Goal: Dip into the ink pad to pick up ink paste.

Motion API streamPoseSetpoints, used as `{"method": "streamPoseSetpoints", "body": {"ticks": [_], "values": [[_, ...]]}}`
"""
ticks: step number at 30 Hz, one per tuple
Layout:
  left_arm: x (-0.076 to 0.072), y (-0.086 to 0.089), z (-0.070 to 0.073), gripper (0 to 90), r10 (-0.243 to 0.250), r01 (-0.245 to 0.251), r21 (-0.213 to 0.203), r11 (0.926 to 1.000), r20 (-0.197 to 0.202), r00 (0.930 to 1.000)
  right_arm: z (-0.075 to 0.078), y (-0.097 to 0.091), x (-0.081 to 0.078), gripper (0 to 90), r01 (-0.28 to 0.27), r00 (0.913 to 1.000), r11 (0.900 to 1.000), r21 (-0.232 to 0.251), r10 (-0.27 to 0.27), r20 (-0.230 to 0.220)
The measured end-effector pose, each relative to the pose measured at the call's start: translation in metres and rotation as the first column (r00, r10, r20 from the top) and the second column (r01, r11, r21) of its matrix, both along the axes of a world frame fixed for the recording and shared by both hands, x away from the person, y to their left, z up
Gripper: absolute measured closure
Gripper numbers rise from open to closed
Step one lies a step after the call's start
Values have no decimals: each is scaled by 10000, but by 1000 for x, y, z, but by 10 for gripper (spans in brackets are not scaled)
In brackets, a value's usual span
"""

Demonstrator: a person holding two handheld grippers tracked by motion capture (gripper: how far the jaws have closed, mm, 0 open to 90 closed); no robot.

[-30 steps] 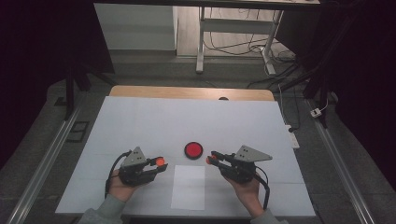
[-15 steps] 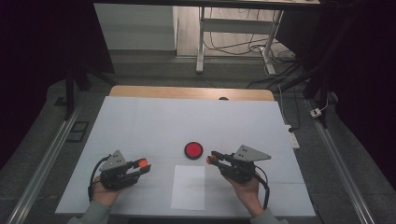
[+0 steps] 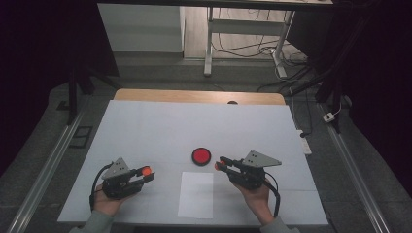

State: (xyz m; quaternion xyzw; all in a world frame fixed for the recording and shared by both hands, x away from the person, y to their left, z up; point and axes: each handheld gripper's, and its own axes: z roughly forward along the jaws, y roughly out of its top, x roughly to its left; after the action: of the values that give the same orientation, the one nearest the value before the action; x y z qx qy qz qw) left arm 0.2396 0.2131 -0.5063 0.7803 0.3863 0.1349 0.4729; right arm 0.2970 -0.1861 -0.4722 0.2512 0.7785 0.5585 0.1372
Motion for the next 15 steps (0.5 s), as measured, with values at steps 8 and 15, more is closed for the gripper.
{"method": "streamPoseSetpoints", "body": {"ticks": [8,15], "values": [[1,0,-1,649,22,-22,15,10000,-51,10000,1,2,2,725,96,10000,9999,60,-96,7],[3,-1,-2,649,-105,106,59,9999,-88,9999,-2,11,7,725,233,9995,9996,-128,-235,-203]]}}
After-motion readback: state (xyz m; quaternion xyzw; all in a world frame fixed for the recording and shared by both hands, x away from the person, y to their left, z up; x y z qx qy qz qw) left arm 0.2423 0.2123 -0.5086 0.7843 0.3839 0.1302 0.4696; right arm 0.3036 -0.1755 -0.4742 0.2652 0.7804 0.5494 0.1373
